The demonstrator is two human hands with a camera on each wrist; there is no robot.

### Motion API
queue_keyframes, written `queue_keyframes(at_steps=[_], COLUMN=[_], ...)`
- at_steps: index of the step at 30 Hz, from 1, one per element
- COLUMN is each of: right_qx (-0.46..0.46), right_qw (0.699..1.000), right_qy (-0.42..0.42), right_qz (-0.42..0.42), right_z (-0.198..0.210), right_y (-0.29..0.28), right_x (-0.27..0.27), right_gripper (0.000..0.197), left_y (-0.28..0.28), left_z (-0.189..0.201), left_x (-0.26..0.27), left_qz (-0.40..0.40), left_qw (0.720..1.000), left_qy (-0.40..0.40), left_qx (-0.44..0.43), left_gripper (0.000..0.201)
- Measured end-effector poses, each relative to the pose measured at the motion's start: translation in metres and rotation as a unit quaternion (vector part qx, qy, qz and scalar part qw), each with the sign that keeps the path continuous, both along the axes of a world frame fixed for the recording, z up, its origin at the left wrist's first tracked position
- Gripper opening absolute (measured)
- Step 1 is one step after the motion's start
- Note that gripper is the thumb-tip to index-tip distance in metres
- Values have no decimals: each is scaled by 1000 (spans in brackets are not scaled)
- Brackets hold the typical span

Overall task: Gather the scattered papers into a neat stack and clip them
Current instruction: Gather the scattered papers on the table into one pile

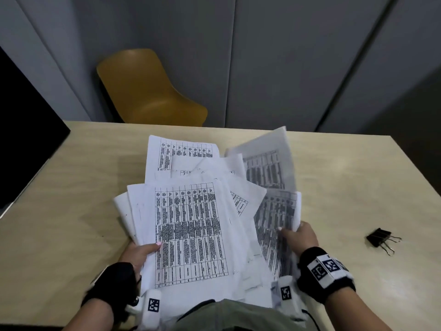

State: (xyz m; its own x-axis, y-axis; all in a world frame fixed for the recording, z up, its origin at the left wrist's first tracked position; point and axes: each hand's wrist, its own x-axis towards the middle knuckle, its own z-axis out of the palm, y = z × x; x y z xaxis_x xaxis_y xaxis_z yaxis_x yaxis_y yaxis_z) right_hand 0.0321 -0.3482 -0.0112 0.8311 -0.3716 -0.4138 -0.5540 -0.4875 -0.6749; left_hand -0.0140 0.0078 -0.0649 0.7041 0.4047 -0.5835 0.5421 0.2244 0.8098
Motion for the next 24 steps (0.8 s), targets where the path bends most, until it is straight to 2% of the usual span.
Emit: queue_keyframes(at_steps=[7,11,15,19,24], right_qx=[-94,-72,-32,28,92], right_qw=[985,969,950,935,927], right_qy=[-114,-186,-256,-314,-350], right_qz=[-90,-147,-178,-161,-97], right_z=[41,69,103,128,139], right_y=[-28,-35,-31,-16,11], right_x=[10,22,37,43,41], right_gripper=[31,31,23,17,16], left_y=[3,6,4,4,1], left_z=[-4,-7,-4,-4,-3], left_x=[2,3,3,5,7], left_qz=[-13,-26,-28,-26,-25], left_qw=[1000,999,999,998,997], left_qy=[6,16,25,19,27], left_qx=[21,24,35,50,62], left_gripper=[18,13,10,29,34])
